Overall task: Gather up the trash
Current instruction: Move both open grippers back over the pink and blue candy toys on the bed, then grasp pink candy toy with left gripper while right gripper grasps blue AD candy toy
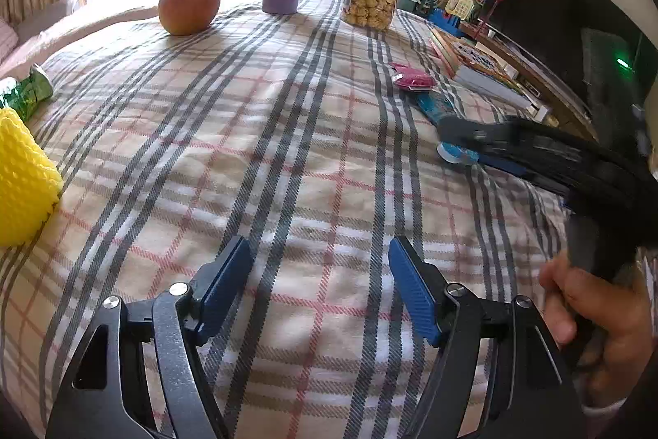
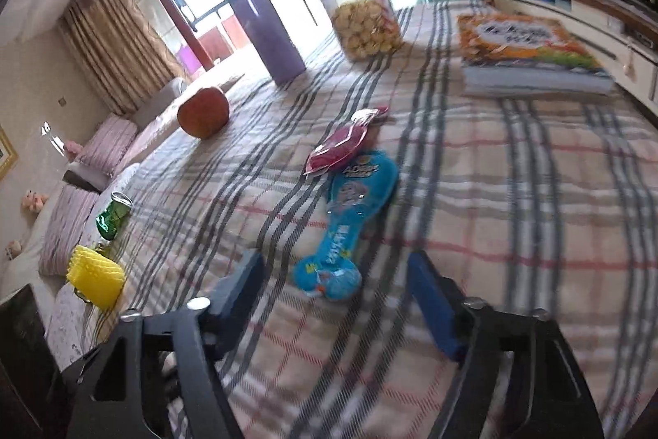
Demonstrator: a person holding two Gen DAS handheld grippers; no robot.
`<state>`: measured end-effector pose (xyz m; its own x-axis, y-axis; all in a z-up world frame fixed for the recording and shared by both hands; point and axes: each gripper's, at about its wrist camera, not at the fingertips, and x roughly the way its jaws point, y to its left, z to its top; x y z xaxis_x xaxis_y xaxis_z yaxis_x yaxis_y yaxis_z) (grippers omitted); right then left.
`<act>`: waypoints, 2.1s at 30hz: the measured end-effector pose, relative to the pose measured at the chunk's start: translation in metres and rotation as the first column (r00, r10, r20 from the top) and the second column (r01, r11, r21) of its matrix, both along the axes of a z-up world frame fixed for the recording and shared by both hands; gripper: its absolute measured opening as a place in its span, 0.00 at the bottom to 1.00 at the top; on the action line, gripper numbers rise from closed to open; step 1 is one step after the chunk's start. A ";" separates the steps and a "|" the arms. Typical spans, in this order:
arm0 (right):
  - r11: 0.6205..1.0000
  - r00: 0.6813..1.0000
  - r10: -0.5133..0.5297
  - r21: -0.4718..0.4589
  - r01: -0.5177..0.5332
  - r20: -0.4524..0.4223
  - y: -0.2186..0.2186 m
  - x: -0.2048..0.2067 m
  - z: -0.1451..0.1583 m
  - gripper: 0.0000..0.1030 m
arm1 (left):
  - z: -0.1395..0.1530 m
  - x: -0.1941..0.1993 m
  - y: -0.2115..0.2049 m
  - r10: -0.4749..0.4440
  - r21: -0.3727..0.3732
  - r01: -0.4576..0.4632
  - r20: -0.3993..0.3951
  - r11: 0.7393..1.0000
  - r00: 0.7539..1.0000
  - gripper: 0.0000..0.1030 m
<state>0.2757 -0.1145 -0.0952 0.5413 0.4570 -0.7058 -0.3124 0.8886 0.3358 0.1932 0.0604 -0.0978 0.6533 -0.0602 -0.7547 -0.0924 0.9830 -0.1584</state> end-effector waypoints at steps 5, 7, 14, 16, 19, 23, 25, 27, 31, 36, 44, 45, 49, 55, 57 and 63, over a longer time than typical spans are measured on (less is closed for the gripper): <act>1.000 1.000 -0.001 -0.022 0.000 -0.020 -0.001 0.009 -0.005 0.15 | 0.001 0.000 0.001 -0.002 0.000 0.002 -0.003 1.000 1.000 0.70; 1.000 1.000 -0.009 0.003 0.009 -0.024 -0.011 0.007 -0.006 0.11 | 0.003 0.006 -0.001 -0.012 -0.006 0.011 -0.008 1.000 1.000 0.70; 0.996 0.999 -0.053 0.065 0.053 -0.010 -0.066 -0.025 0.007 0.00 | 0.015 0.044 -0.022 -0.077 -0.017 0.078 0.008 0.997 0.997 0.70; 0.995 0.997 -0.069 0.071 0.070 -0.019 -0.083 -0.030 0.009 0.00 | 0.019 0.057 -0.030 -0.094 -0.004 0.094 0.019 0.996 0.995 0.70; 0.990 0.992 -0.121 0.063 0.123 -0.034 -0.115 -0.038 0.009 0.02 | 0.024 0.089 -0.044 -0.123 0.026 0.122 0.033 0.992 0.992 0.70; 0.979 0.983 -0.176 0.097 0.180 -0.053 -0.136 -0.039 0.001 0.07 | 0.028 0.130 -0.060 -0.143 0.087 0.139 0.036 0.986 0.989 0.71; 0.974 0.979 -0.189 0.113 0.196 -0.070 -0.140 -0.041 -0.007 0.08 | 0.027 0.144 -0.064 -0.150 0.118 0.144 0.037 0.982 0.988 0.71; 0.971 0.978 -0.197 0.123 0.205 -0.068 -0.140 -0.043 -0.010 0.08 | 0.022 0.161 -0.070 -0.161 0.153 0.156 0.026 0.976 0.987 0.71; 0.974 0.980 -0.192 0.111 0.196 -0.049 -0.136 -0.045 -0.009 0.14 | 0.007 0.180 -0.065 -0.177 0.122 0.179 -0.024 0.976 0.984 0.45; 0.977 0.980 -0.198 0.077 0.200 -0.032 -0.130 -0.047 -0.005 0.18 | 0.013 0.155 -0.051 -0.172 0.080 0.171 0.007 0.982 0.985 0.44; 0.978 0.982 -0.185 0.096 0.187 -0.023 -0.092 -0.038 0.001 0.44 | 0.016 0.067 -0.017 -0.150 -0.042 0.151 0.024 0.988 0.988 0.44; 0.979 0.982 -0.186 0.086 0.187 -0.019 -0.083 -0.034 0.002 0.44 | 0.015 0.055 -0.012 -0.143 -0.056 0.145 0.027 0.988 0.989 0.44; 0.979 0.980 -0.201 0.040 0.201 0.004 -0.056 -0.022 0.005 0.44 | 0.009 0.038 -0.003 -0.134 -0.090 0.136 0.026 0.987 0.991 0.44; 0.966 0.969 -0.245 -0.070 0.247 0.036 -0.029 0.002 -0.001 0.49 | 0.007 0.035 0.001 -0.166 -0.134 0.168 0.030 0.977 0.986 0.44; 0.962 0.966 -0.254 -0.091 0.257 0.038 -0.027 0.009 -0.001 0.48 | 0.008 0.033 -0.002 -0.189 -0.125 0.192 0.040 0.973 0.981 0.44; 0.964 0.970 -0.237 -0.117 0.241 0.044 -0.027 0.007 0.001 0.32 | 0.011 0.029 -0.011 -0.218 -0.089 0.223 0.060 0.971 0.974 0.44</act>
<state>0.2823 -0.1417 -0.0942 0.6456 0.2246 -0.7299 -0.0942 0.9719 0.2158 0.2225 0.0496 -0.0872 0.6522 -0.2767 -0.7057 0.1351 0.9585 -0.2510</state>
